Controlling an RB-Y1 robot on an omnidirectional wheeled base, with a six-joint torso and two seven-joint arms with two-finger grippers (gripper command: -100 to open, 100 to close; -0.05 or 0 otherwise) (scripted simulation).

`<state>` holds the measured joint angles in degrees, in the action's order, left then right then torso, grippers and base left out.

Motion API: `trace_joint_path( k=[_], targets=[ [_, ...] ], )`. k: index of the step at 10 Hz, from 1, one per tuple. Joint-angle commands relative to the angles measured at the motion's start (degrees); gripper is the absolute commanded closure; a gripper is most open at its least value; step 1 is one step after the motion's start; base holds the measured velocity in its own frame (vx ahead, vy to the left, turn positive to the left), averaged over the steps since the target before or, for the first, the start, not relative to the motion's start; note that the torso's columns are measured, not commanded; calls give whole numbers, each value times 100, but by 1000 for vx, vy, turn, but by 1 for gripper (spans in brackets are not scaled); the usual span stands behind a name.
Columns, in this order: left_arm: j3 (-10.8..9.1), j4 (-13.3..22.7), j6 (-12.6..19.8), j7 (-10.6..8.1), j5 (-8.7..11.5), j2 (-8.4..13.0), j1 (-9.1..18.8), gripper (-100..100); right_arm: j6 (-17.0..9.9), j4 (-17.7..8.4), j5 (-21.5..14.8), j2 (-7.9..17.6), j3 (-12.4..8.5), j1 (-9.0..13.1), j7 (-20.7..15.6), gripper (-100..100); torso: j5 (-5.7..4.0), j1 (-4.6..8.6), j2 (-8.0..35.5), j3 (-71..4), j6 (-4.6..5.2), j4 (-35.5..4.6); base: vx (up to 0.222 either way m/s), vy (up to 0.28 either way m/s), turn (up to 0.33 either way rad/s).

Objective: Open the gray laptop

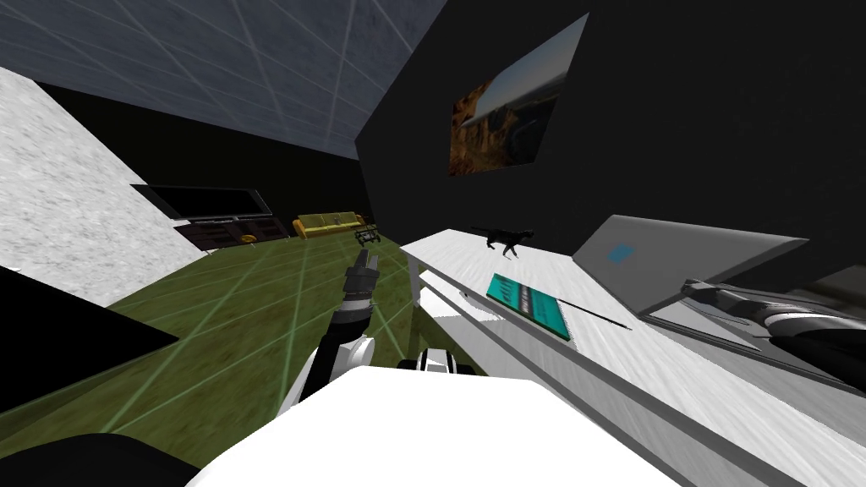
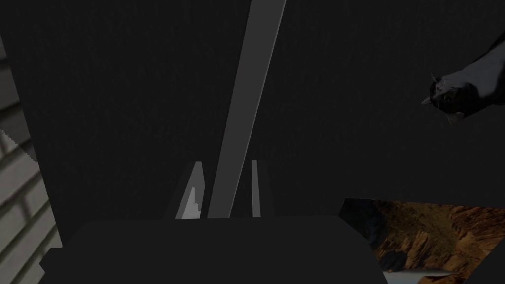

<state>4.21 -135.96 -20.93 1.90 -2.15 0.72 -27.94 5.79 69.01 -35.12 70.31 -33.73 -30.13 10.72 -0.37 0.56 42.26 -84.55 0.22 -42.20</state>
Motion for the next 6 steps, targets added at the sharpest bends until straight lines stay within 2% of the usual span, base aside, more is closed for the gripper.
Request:
trace_joint_path(
  k=[1,2,3,4,6],
  targets=[
    [0,0,0,0,0,0,0,0,110,-145,329,-304,48,234,168,100,-14,12,1,4,2,3,-67,-71,44],
    [0,0,0,0,0,0,0,0,147,-184,419,-380,62,309,211,100,-26,19,1,6,10,7,-49,-76,23],
    [0,0,0,0,0,0,0,0,124,-98,362,-293,-2,274,180,100,-35,27,-2,6,13,11,-16,-30,18],
    [0,0,0,0,0,0,-1,0,198,-178,533,-522,14,473,222,100,-21,9,-13,-4,1,11,-34,-42,13],
    [0,0,0,0,0,0,0,0,267,-273,689,-755,41,656,248,100,-38,5,-9,3,-11,19,-60,-78,23]
  ],
)
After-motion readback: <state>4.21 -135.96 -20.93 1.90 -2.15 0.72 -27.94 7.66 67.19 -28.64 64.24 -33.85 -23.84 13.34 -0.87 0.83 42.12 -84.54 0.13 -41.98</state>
